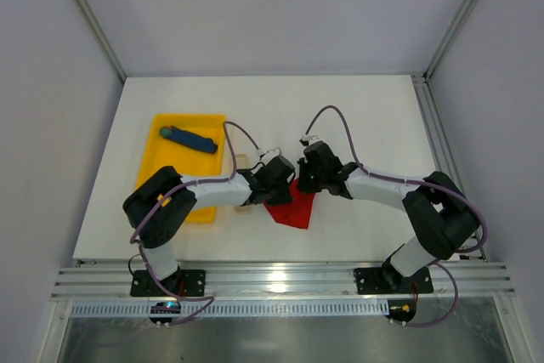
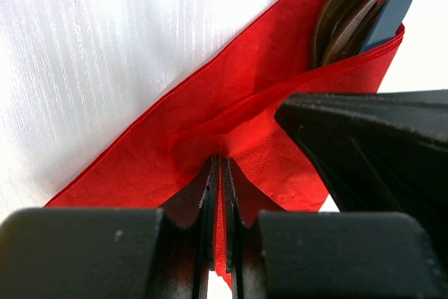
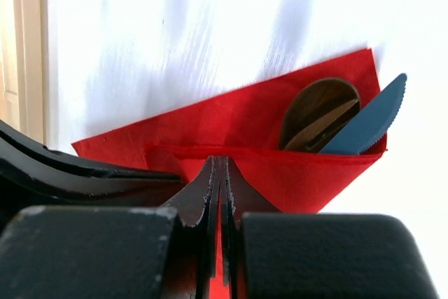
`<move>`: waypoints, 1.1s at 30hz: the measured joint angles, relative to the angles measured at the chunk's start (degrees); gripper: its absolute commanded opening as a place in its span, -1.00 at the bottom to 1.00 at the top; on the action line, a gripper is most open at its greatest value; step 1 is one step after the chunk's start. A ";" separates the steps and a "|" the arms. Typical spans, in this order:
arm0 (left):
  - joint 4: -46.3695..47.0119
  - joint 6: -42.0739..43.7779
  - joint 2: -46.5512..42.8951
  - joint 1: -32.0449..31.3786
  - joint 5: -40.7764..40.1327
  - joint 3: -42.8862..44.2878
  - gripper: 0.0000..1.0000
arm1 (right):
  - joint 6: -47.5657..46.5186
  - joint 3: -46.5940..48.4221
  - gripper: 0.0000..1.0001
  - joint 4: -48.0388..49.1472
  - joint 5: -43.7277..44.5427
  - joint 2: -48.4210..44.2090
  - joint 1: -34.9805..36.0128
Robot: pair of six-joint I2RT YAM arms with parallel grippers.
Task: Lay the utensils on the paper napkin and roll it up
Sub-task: Roll the napkin at the center of the board.
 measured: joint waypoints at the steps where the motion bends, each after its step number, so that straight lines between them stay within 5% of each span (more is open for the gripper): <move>1: -0.02 -0.02 0.00 0.00 -0.02 0.02 -0.81 | -0.20 0.33 -0.88 0.04 0.07 0.20 -0.04; 33: -0.87 -0.46 0.00 -0.02 -0.44 0.24 -0.82 | -5.92 8.35 -0.89 -0.92 3.37 7.39 -3.93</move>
